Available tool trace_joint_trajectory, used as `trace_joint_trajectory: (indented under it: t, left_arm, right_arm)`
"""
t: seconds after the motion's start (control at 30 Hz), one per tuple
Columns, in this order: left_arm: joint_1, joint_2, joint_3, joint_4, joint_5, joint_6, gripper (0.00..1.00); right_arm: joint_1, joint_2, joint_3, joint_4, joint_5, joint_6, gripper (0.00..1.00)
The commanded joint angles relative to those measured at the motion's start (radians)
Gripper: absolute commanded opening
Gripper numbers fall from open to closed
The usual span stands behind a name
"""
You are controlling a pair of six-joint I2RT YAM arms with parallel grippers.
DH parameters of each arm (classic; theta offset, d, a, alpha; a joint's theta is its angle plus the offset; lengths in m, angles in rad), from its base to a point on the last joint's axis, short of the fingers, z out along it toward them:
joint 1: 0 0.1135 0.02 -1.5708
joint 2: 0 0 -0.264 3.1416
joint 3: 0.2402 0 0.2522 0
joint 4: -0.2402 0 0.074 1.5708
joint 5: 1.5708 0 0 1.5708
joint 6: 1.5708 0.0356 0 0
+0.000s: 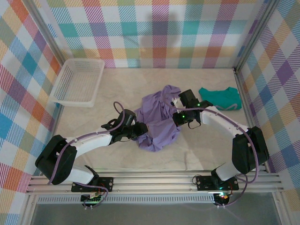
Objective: Fold the inside-out t-shirt
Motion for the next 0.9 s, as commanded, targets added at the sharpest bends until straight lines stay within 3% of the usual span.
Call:
trace_joint_trajectory:
  t: [0.0, 0.53, 0.87]
  left_arm:
    - [-0.022, -0.033, 0.039, -0.050, -0.033, 0.034, 0.31]
    - [-0.031, 0.016, 0.067, -0.036, -0.020, 0.048, 0.26]
    - [-0.030, 0.026, 0.066, -0.083, -0.073, 0.060, 0.26]
  right_arm:
    - [-0.004, -0.012, -0.010, 0.006, -0.023, 0.005, 0.00]
    - [-0.004, -0.014, -0.007, 0.004, -0.022, 0.004, 0.00]
    - [-0.004, -0.011, -0.002, 0.005, -0.023, 0.002, 0.00]
